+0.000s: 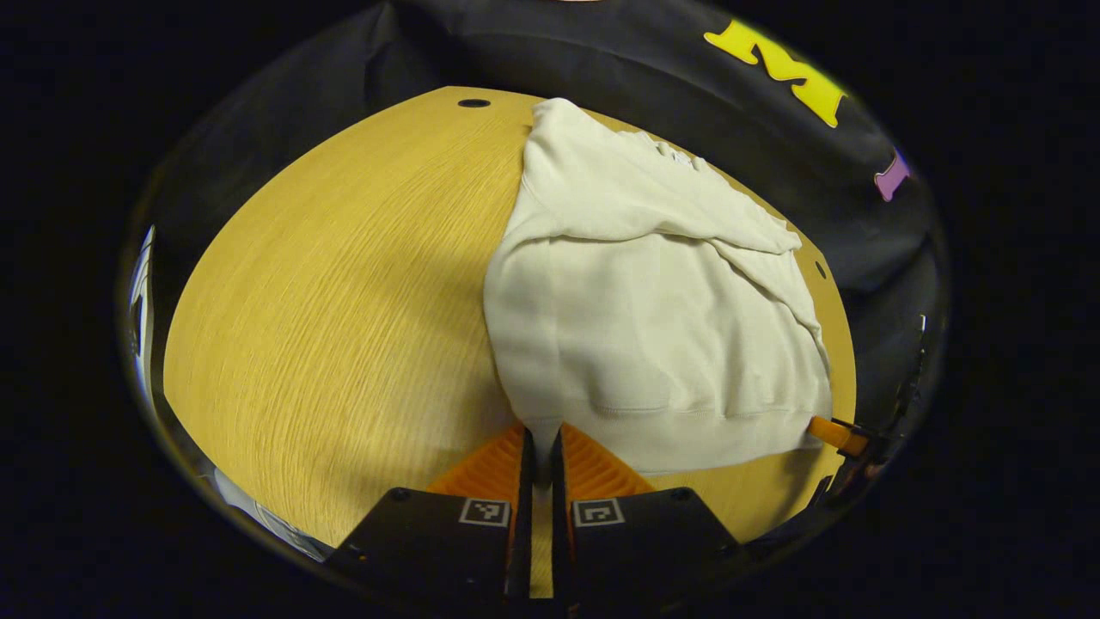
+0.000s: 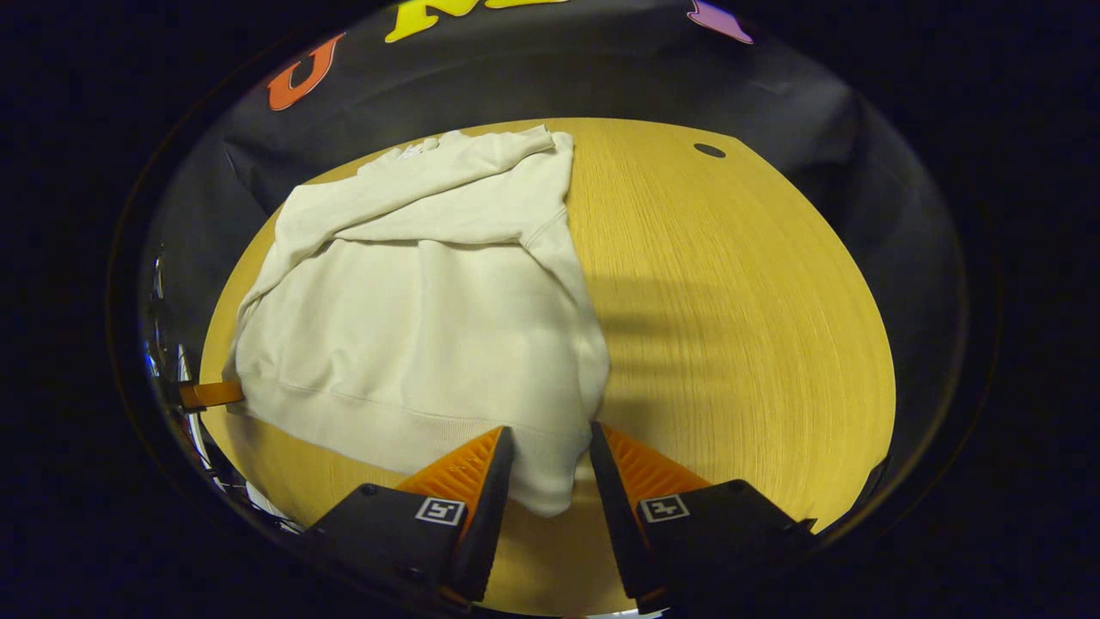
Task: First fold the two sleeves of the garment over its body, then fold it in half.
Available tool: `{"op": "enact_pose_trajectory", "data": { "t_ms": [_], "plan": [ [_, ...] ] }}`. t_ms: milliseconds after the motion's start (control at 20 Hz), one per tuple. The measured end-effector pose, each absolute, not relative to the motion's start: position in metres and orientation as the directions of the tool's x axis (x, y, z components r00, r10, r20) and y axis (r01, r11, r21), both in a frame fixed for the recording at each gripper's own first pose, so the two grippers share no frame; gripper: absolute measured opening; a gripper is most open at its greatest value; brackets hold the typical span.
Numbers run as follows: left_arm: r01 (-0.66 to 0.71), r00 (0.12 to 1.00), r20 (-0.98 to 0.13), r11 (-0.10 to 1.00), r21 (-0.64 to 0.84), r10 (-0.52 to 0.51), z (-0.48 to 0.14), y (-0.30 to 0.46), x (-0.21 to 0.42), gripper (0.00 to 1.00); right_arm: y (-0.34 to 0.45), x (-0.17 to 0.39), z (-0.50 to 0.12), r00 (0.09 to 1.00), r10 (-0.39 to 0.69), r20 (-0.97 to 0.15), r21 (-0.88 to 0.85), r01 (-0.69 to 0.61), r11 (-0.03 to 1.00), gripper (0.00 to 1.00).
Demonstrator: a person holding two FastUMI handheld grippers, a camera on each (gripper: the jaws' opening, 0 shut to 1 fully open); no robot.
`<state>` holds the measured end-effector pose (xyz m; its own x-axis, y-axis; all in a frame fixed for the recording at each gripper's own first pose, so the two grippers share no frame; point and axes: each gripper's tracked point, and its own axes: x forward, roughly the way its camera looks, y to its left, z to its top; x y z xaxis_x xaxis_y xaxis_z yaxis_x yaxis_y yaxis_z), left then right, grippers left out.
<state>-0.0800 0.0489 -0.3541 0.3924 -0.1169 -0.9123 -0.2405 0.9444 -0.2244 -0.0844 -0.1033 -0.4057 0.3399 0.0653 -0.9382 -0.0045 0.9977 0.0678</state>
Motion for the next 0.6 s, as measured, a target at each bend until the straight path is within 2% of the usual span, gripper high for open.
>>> {"op": "enact_pose_trajectory", "data": {
  "t_ms": [150, 200, 300, 450, 600],
  "plan": [
    [-0.246, 0.387, -0.912, 0.938, -0.245, -0.137, -0.352, 0.049, -0.081, 0.1, -0.097, -0.082, -0.406, 0.327, 0.102, -0.939, 0.127, 0.058, 0.99, 0.16],
    [-0.247, 0.382, -0.911, 0.934, -0.259, -0.152, -0.352, 0.047, -0.079, 0.07, -0.096, -0.083, -0.409, 0.319, 0.116, -0.94, 0.142, 0.06, 0.988, 0.15],
    [-0.239, 0.388, -0.907, 0.933, -0.268, -0.161, -0.35, 0.046, -0.079, 0.04, -0.094, -0.082, -0.406, 0.303, 0.135, -0.943, 0.163, 0.07, 0.984, 0.04],
    [-0.202, 0.422, -0.89, 0.939, -0.277, -0.171, -0.335, 0.045, -0.076, 0.04, -0.092, -0.077, -0.394, 0.316, 0.189, -0.93, 0.234, 0.11, 0.966, 0.04],
    [-0.168, 0.471, -0.864, 0.943, -0.287, -0.179, -0.312, 0.044, -0.065, 0.04, -0.089, -0.068, -0.365, 0.373, 0.248, -0.894, 0.308, 0.111, 0.945, 0.04]
  ]
}}
